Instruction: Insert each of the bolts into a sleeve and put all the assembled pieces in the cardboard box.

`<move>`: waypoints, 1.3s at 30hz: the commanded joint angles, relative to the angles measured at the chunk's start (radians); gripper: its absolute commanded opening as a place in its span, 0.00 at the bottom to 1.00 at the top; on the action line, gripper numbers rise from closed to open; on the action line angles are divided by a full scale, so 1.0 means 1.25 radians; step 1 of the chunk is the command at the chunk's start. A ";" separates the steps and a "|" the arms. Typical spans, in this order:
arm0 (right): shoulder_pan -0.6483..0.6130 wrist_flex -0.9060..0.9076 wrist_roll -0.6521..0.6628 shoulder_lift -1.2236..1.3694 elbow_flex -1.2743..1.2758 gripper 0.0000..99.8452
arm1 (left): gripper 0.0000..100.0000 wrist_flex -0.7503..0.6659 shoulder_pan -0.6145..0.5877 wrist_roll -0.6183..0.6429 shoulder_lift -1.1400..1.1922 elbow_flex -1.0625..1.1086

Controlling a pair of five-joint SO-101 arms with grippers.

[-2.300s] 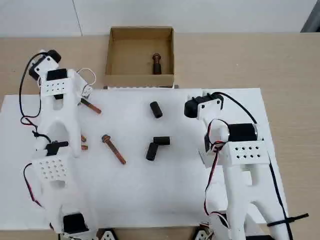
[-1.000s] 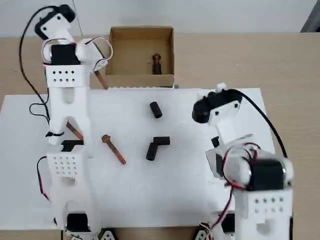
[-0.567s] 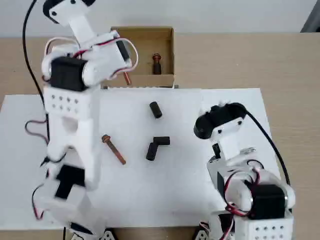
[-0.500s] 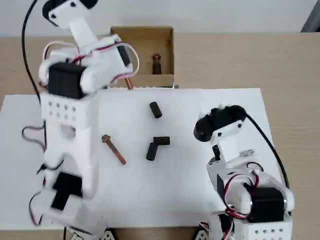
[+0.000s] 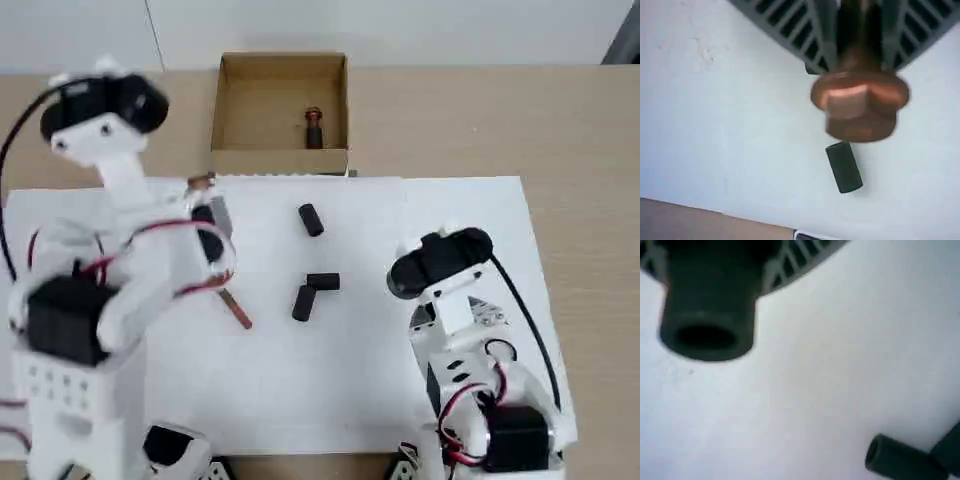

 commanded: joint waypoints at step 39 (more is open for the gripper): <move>-0.584 -0.597 -0.120 -0.258 0.547 0.00 | 0.01 -0.644 0.091 0.044 -0.932 1.098</move>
